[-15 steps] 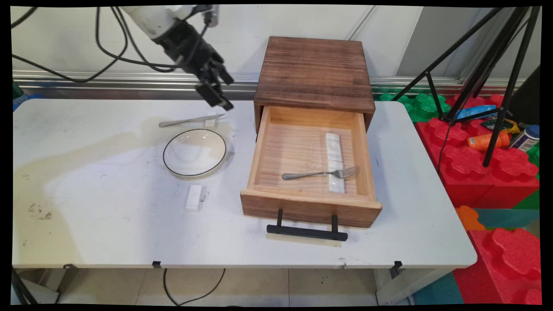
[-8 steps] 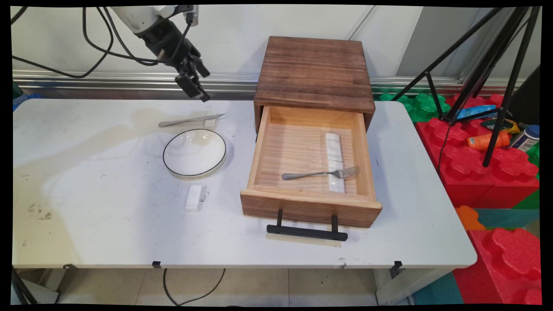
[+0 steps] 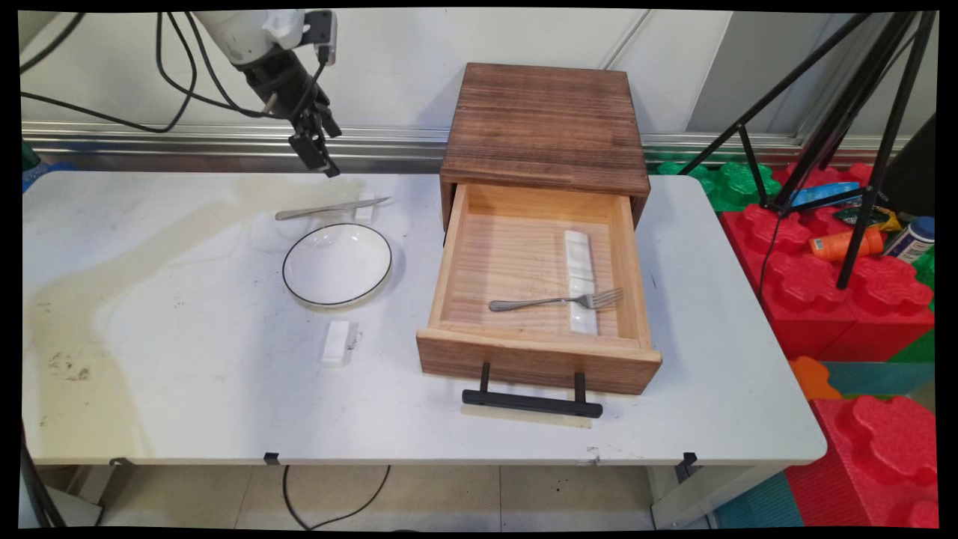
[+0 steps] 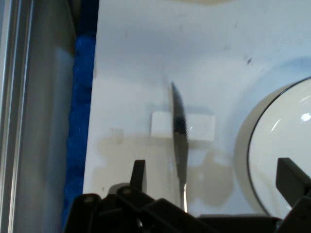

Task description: Pick up the knife from the left of the white plate

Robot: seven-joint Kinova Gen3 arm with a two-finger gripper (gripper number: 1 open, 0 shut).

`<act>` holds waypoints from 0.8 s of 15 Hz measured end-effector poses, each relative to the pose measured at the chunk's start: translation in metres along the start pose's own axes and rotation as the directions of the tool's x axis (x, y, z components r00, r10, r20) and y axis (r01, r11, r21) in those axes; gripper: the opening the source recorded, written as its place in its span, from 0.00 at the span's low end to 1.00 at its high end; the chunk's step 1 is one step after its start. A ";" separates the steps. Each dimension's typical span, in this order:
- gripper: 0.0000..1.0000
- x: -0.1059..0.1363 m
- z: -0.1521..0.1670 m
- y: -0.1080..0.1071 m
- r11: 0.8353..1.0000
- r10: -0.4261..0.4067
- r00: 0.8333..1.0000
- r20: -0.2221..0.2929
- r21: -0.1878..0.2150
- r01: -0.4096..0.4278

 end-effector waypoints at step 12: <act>1.00 -0.018 0.073 -0.037 0.998 -0.003 0.990 0.142 -0.063 0.012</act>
